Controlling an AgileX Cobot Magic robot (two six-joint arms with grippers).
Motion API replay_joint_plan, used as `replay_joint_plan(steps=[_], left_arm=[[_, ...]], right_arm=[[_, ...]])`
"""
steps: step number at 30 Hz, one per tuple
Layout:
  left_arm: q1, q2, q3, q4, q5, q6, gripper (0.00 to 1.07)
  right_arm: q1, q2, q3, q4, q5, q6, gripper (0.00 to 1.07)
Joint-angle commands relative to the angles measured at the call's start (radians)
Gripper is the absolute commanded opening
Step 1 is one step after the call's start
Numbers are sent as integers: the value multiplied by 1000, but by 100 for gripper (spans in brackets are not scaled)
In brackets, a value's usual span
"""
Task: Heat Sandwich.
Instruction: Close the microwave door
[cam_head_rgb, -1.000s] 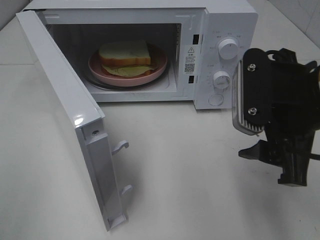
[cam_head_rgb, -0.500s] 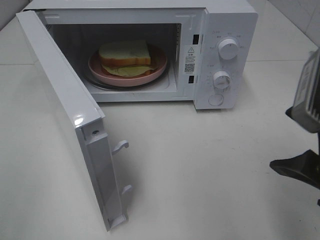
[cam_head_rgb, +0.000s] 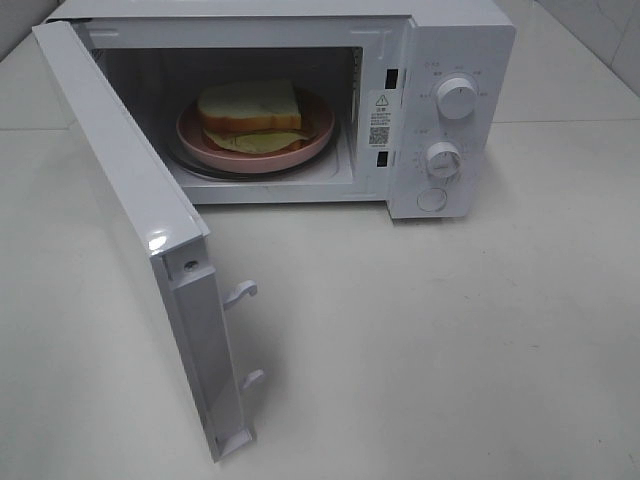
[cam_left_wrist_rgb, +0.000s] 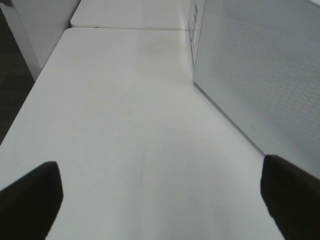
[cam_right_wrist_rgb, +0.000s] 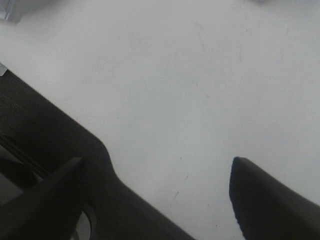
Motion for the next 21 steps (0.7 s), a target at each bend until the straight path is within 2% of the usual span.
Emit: replay_joint_plan(steps=[1,7,15,19,21], left_arm=[[1,-29,2,0,-1,1,103],[1,-29,2,0,-1,1,103],[1,-29,2,0,-1,1,103],[1,-29,2,0,-1,1,103],[1,-29,2,0,-1,1,103]], right_arm=[[0,-55,2,3,95,34,76],[0,-120,2,3,216,48,76],[-4,-174,2,1,278,53,76],[-72,-254,2,0,276,51,76],[-161,-323,2,-1,273,40,76]])
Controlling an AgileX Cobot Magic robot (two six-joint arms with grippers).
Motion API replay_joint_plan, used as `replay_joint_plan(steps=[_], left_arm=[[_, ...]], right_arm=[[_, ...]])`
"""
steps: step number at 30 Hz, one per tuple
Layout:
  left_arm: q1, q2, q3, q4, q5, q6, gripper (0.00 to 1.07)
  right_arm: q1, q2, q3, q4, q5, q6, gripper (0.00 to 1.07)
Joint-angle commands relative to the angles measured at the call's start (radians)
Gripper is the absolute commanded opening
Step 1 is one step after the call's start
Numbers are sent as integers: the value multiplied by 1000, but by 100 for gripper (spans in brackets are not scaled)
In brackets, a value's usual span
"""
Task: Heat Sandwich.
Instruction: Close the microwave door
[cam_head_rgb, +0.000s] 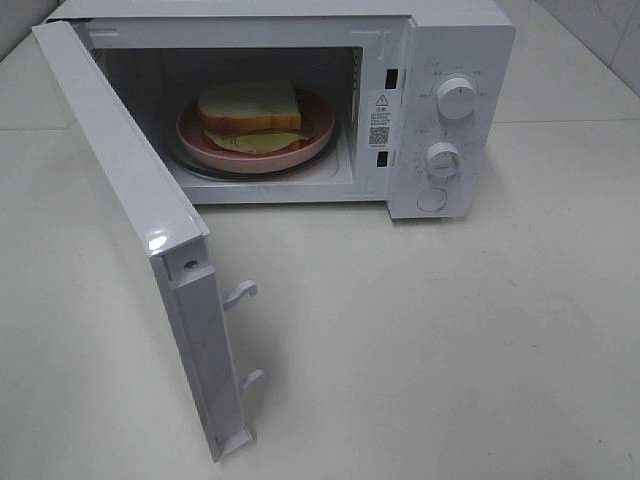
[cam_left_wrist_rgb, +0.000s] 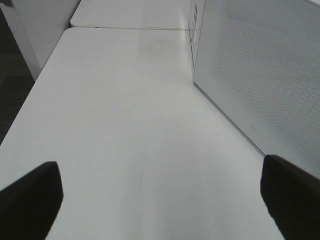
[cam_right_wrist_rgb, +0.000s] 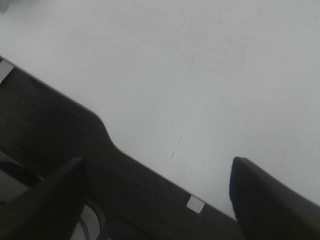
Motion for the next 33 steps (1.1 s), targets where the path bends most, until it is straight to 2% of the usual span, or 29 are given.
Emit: replay_joint_plan(steps=[1,7,9,10,18,20,33], left_arm=[[1,-29,2,0,-1,1,103],[1,-29,2,0,-1,1,103],[1,-29,2,0,-1,1,103],[1,-29,2,0,-1,1,103],[1,-29,2,0,-1,1,103],[1,-29,2,0,-1,1,103],[1,-27,2,0,-1,0,103]], right_arm=[[-88,-77,2,-5,58,0,76],[-206,-181,2,-4,16,0,76],[-221,-193,2,-4,5,0,76],[-260,-210,2,-2,-20,-7,76],[-344,-275,28,25,-132,-36,76],[-383,-299,61,21,-179,-46,76],[-398,-299,59,18,-179,-39,76]])
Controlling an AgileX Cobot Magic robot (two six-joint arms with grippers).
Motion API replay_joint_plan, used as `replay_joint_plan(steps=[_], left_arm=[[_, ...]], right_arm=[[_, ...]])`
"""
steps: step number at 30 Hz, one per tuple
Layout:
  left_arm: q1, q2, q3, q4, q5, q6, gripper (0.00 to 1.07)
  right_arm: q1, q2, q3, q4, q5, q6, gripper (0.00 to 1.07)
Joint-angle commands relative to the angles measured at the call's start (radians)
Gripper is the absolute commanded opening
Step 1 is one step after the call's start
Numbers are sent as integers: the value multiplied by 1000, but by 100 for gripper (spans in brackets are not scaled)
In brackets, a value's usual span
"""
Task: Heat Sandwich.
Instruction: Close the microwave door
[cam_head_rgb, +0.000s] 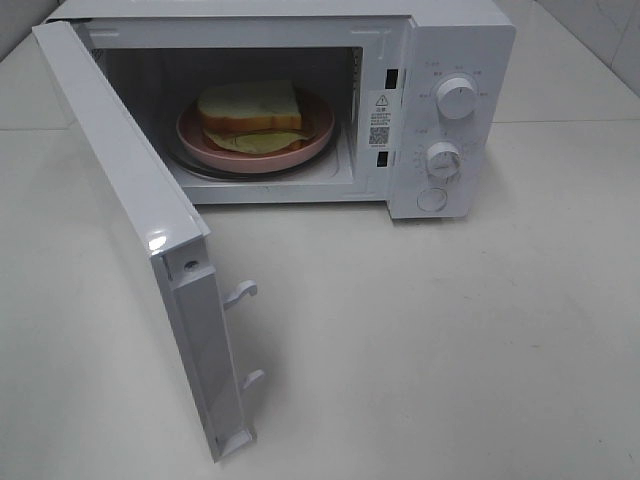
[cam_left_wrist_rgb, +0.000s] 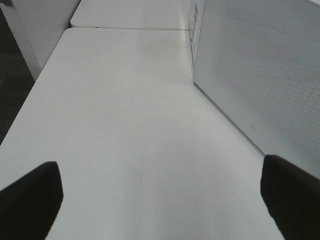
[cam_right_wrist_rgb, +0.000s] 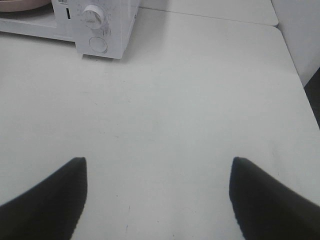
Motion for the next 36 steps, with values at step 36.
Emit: replay_joint_plan(steps=[36], left_arm=[[1,-24,2,0,-1,0,103]], right_arm=[[-5,-25,-1,-10,-8,90,76]])
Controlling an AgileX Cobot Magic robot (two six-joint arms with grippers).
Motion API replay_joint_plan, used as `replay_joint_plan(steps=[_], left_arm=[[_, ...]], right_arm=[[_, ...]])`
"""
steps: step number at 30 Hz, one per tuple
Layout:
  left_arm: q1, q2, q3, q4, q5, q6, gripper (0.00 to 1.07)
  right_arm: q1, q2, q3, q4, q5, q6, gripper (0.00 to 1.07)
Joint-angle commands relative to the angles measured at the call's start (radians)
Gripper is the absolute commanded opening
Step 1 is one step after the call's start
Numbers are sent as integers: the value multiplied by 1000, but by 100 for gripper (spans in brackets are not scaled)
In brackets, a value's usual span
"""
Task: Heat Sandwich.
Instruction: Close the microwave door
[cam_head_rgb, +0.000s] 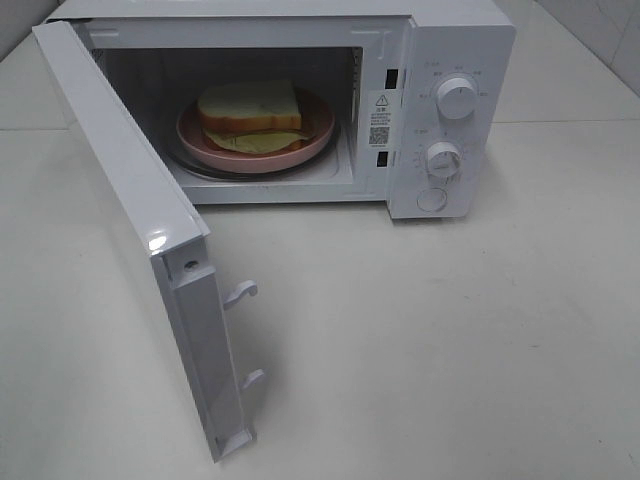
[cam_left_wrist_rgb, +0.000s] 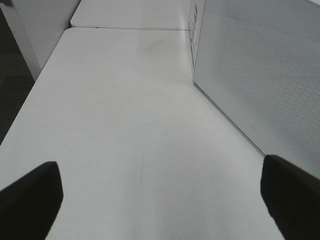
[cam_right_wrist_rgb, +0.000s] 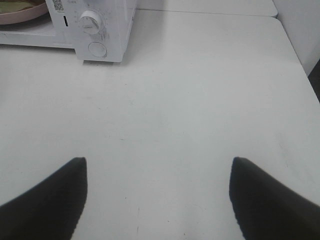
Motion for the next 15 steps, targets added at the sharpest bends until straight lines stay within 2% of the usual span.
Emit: replay_joint_plan(steps=[1,10,15], left_arm=[[-1,-23,2,0,-1,0,103],[-3,-21,1,-3,-6,-17,103],[-3,23,-33,-3,-54,-26,101]], right_arm=[[-5,-25,-1,-9,-8,8,76],[-5,-25,-1,-9,-8,8,76],[-5,-25,-1,-9,-8,8,76]])
